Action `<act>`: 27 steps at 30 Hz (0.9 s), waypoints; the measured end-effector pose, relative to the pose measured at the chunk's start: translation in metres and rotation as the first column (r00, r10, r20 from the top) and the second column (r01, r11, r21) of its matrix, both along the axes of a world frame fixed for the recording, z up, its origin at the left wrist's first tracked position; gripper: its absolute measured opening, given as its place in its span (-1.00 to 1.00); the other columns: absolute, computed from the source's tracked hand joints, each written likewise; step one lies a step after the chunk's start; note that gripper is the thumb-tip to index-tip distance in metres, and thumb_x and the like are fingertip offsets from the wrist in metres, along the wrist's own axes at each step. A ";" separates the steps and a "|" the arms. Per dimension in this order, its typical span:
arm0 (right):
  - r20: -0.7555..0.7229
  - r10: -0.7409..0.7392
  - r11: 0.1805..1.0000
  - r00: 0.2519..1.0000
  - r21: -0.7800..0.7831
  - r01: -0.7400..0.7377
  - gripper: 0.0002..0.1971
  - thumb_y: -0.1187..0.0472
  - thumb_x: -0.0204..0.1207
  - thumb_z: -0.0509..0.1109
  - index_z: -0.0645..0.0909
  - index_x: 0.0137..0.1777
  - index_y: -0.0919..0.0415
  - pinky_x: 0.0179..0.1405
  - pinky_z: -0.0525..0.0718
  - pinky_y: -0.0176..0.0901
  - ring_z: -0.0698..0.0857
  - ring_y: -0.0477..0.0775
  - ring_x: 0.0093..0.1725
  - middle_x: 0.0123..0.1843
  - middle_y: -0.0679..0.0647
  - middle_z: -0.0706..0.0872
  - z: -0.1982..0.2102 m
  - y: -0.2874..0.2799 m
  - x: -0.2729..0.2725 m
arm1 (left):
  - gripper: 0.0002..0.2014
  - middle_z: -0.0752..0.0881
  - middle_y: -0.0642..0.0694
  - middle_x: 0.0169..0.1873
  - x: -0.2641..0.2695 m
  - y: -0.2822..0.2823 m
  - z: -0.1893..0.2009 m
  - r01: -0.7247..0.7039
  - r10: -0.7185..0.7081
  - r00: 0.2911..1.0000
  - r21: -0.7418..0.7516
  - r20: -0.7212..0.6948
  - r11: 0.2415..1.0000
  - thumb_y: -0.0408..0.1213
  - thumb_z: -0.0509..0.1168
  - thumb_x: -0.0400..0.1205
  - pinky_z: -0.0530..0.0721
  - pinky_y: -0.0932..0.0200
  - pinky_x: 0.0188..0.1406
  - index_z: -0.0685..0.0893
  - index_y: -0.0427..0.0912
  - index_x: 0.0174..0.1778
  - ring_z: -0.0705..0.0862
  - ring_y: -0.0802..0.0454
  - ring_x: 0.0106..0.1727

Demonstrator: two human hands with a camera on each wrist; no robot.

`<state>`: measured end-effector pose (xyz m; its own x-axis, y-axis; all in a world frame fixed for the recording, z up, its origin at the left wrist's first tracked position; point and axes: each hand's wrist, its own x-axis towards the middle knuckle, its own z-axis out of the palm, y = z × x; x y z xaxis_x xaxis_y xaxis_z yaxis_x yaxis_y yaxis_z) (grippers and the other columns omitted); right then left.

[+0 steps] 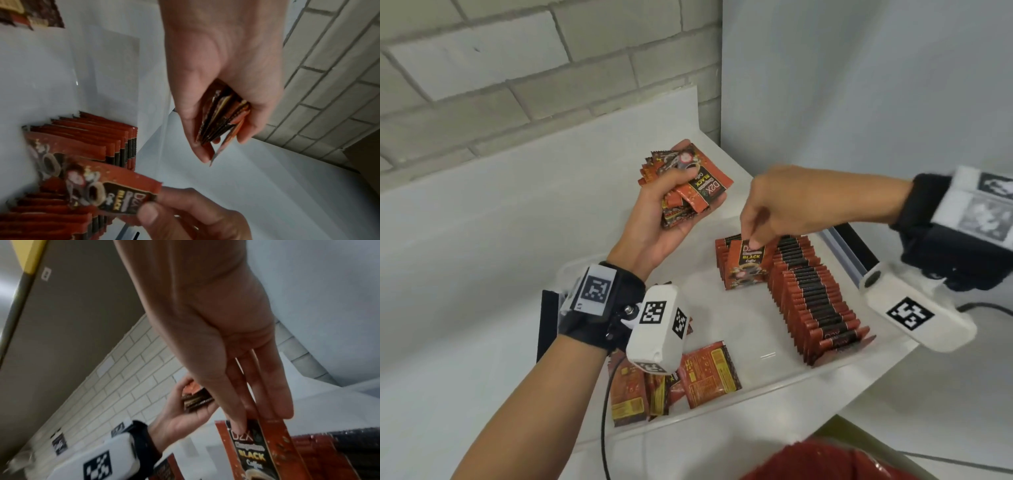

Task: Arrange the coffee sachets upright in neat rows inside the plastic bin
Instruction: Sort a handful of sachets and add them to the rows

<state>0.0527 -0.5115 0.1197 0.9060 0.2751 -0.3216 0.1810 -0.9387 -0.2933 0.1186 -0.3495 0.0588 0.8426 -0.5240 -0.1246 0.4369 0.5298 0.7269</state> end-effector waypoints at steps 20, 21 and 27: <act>-0.051 0.122 0.975 0.991 -0.183 -0.130 -0.94 0.22 0.48 0.52 0.81 -0.09 0.12 -0.43 0.44 -0.39 0.63 -0.02 -0.26 -0.36 -0.19 0.53 -0.032 0.018 0.005 | -0.79 0.79 -0.17 -0.08 0.002 0.001 -0.001 -0.029 0.028 0.999 -0.019 -0.044 0.999 -0.44 0.23 0.65 0.76 -0.11 -0.01 0.63 -0.19 0.16 0.77 -0.13 0.03; -0.045 0.122 0.975 0.992 -0.181 -0.128 -0.95 0.22 0.47 0.52 0.81 -0.10 0.12 -0.44 0.43 -0.39 0.61 -0.04 -0.28 -0.37 -0.20 0.52 -0.032 0.018 0.006 | -0.79 0.79 -0.18 -0.08 0.002 0.001 -0.001 -0.030 0.030 0.999 -0.019 -0.045 0.999 -0.44 0.24 0.64 0.76 -0.12 -0.01 0.63 -0.19 0.16 0.77 -0.13 0.04; -0.039 0.064 0.992 0.997 -0.106 -0.068 -0.98 0.19 0.44 0.56 0.81 -0.18 0.11 -0.22 0.70 -0.21 0.70 -0.05 -0.34 -0.43 -0.19 0.61 -0.026 0.015 0.009 | -0.81 0.79 -0.18 -0.08 0.002 0.001 -0.001 -0.041 0.040 0.998 -0.022 -0.043 0.999 -0.44 0.24 0.64 0.75 -0.12 0.01 0.64 -0.20 0.14 0.77 -0.14 0.03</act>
<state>0.0615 -0.4968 0.0938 0.8745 0.2964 -0.3839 0.2350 -0.9514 -0.1992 0.1210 -0.3483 0.0576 0.8571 -0.4930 -0.1496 0.4455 0.5635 0.6957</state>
